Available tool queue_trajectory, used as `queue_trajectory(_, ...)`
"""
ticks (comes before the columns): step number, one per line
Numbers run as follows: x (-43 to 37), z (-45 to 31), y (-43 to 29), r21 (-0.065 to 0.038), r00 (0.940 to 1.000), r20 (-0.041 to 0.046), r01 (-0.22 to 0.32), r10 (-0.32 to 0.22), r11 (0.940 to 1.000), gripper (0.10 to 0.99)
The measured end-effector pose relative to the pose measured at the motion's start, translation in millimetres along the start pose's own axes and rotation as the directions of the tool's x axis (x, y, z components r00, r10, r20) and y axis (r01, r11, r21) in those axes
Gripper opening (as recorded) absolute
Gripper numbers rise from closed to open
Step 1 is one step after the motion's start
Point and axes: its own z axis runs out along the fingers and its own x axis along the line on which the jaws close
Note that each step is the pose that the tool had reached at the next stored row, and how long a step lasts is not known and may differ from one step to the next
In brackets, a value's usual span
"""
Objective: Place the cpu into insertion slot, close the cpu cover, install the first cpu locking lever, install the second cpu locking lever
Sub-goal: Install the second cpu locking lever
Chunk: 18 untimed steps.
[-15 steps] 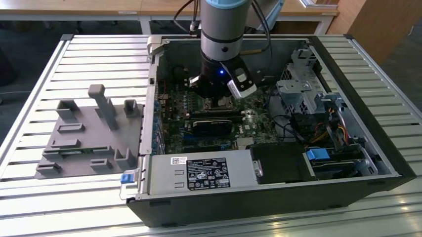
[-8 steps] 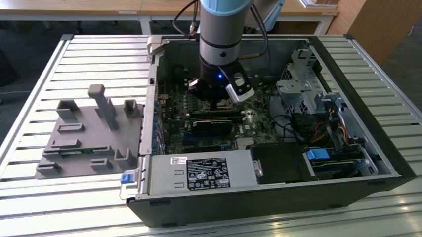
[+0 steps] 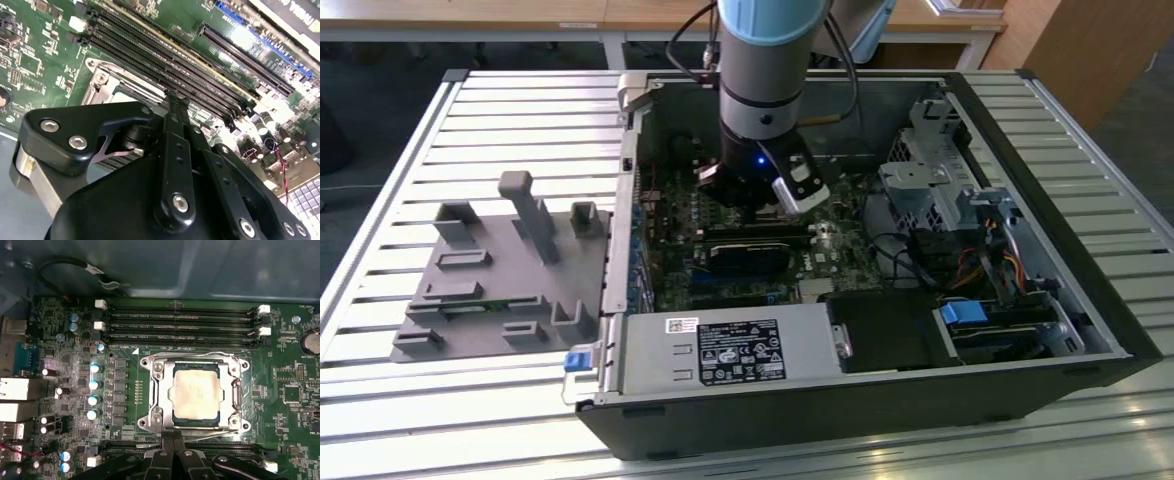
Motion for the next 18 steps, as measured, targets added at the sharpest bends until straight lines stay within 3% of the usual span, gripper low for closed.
queue_trajectory(5, 3.5, -0.6, -4.7, -0.034, 1.0000, 0.0001, 0.000, 0.000, 0.9994, 0.122)
queue_trajectory(10, 4.7, -1.0, -8.4, -0.050, 1.0000, 0.0003, -0.001, 0.001, 0.9988, 0.122)
queue_trajectory(16, 6.9, -2.2, -18.4, -0.074, 1.0000, 0.0004, -0.001, 0.001, 0.9972, 0.122)
queue_trajectory(18, 9.5, -2.3, -20.2, -0.078, 1.0000, 0.0005, -0.001, 0.002, 0.9969, 0.122)
